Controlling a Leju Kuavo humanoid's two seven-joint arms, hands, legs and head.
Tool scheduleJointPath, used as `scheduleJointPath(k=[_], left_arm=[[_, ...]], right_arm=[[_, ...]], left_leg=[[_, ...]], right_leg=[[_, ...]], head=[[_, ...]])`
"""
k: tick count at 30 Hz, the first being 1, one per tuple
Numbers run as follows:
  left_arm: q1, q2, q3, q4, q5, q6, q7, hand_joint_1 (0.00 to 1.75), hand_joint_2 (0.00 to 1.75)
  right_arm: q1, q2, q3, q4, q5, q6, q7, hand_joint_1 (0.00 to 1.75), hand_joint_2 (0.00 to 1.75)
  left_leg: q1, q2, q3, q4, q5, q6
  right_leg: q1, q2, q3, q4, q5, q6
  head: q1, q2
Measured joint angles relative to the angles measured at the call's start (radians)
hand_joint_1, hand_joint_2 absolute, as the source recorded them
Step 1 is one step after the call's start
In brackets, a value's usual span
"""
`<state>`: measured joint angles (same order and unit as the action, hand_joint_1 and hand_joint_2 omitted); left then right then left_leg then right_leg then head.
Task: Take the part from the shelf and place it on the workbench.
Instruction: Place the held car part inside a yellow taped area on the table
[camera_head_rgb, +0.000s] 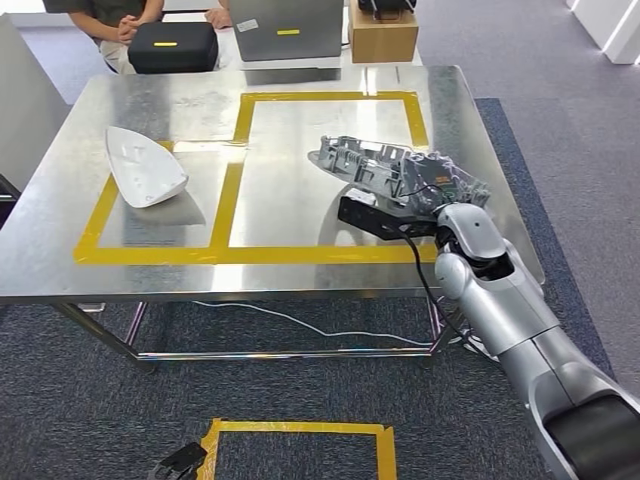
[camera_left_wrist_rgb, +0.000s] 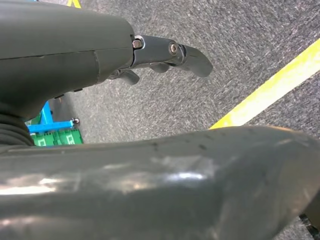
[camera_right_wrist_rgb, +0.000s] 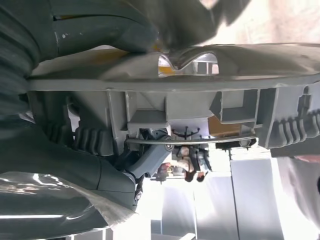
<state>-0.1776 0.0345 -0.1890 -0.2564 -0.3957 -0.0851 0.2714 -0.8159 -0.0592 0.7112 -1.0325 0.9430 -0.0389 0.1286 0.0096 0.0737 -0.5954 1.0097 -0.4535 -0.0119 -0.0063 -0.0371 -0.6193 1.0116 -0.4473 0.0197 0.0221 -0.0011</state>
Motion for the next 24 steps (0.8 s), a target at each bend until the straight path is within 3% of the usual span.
scheduleJointPath(k=[14, 24], left_arm=[[0.003, -0.003, 0.021, 0.000, -0.019, -0.003, 0.000, 0.00, 0.00], [0.004, -0.004, 0.034, 0.000, -0.021, -0.006, 0.000, 0.00, 0.00]], right_arm=[[-0.002, -0.001, -0.004, 0.021, -0.060, 0.014, -0.037, 1.75, 1.75], [-0.008, 0.011, -0.037, 0.021, -0.221, 0.120, -0.003, 1.75, 1.75]], left_leg=[[0.000, 0.000, -0.001, 0.000, 0.000, 0.000], [0.000, 0.000, -0.001, 0.000, 0.000, 0.000]], right_leg=[[0.000, 0.000, -0.001, 0.000, 0.000, 0.000], [0.000, 0.000, 0.000, 0.000, 0.000, 0.000]], head=[[0.000, 0.000], [0.000, 0.000]])
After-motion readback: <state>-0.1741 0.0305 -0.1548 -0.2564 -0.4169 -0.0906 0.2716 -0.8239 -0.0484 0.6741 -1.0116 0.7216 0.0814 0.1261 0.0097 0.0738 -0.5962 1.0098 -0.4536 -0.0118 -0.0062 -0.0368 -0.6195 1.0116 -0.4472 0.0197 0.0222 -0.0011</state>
